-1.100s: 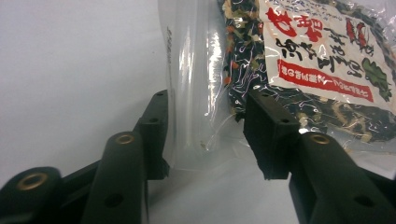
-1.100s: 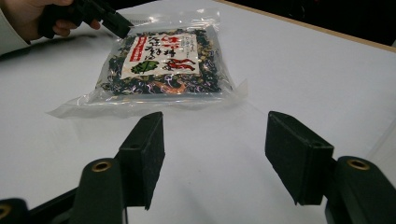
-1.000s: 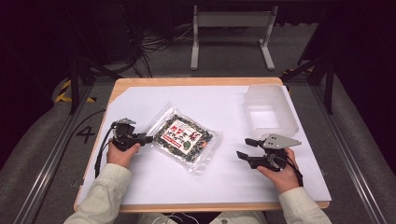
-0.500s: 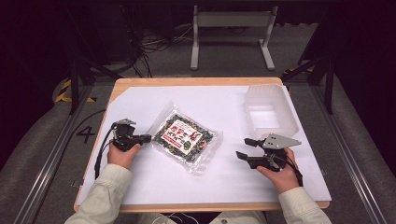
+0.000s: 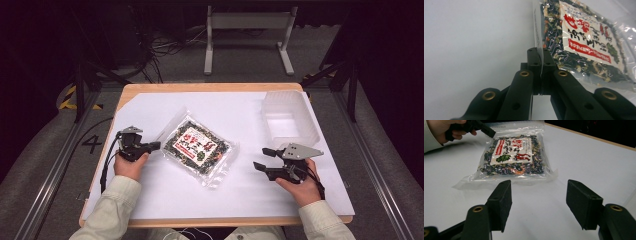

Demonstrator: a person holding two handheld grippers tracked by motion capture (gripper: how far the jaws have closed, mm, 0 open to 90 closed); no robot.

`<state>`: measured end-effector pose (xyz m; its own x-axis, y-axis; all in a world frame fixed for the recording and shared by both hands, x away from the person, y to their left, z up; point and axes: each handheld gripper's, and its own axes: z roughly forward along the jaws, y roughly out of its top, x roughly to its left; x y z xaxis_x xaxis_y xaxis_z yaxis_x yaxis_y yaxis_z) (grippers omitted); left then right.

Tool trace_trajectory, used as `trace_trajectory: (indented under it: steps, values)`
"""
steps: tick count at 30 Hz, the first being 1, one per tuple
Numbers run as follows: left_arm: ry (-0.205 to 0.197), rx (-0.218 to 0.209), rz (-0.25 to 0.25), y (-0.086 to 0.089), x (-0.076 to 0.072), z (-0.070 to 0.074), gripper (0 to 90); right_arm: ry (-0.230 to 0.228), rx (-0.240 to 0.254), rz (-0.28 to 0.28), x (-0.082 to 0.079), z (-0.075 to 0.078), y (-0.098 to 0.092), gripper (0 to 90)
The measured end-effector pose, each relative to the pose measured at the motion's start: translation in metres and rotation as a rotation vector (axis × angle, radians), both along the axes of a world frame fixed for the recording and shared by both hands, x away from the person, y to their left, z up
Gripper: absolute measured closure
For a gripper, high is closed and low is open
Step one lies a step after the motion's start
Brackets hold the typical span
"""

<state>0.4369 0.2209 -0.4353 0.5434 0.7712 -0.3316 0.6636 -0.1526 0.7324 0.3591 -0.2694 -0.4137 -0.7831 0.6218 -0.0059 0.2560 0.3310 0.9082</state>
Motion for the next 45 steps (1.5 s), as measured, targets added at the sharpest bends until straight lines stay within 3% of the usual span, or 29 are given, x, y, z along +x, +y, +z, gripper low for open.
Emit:
trace_trajectory:
  steps: [6, 9, 19, 20, 25, 32, 36, 39, 45]
  values:
    - [-0.07, -0.055, -0.025, 0.003, -0.007, 0.019, 89.4, -0.005, 0.001, -0.001, 0.0, 0.001, 0.0, 37.6]
    - [-0.099, -0.107, -0.048, 0.004, -0.014, 0.032, 89.4, -0.008, 0.003, -0.004, -0.001, 0.003, 0.0, 38.0]
    - [-0.227, -0.171, -0.113, 0.005, -0.033, 0.072, 89.5, -0.012, 0.01, -0.002, -0.002, 0.005, 0.0, 39.0]
    - [-0.227, -0.171, -0.113, 0.005, -0.033, 0.072, 89.5, -0.013, 0.013, -0.001, -0.002, 0.006, 0.0, 39.1]
    - [-0.304, -0.174, -0.15, 0.002, -0.045, 0.093, 89.5, -0.023, 0.017, 0.003, -0.003, 0.01, 0.001, 39.5]
    - [-0.403, -0.132, -0.198, -0.008, -0.064, 0.12, 89.5, -0.038, 0.023, 0.02, -0.003, 0.016, 0.005, 40.1]
    - [-0.446, -0.135, -0.218, -0.012, -0.072, 0.134, 89.5, -0.053, 0.03, 0.027, -0.004, 0.023, 0.008, 40.4]
    - [-0.471, -0.133, -0.233, -0.015, -0.076, 0.142, 89.5, -0.064, 0.036, 0.039, -0.004, 0.028, 0.011, 40.6]
    - [-0.476, -0.151, -0.254, -0.014, -0.08, 0.15, 89.5, -0.07, 0.069, 0.062, -0.004, 0.036, 0.016, 40.8]
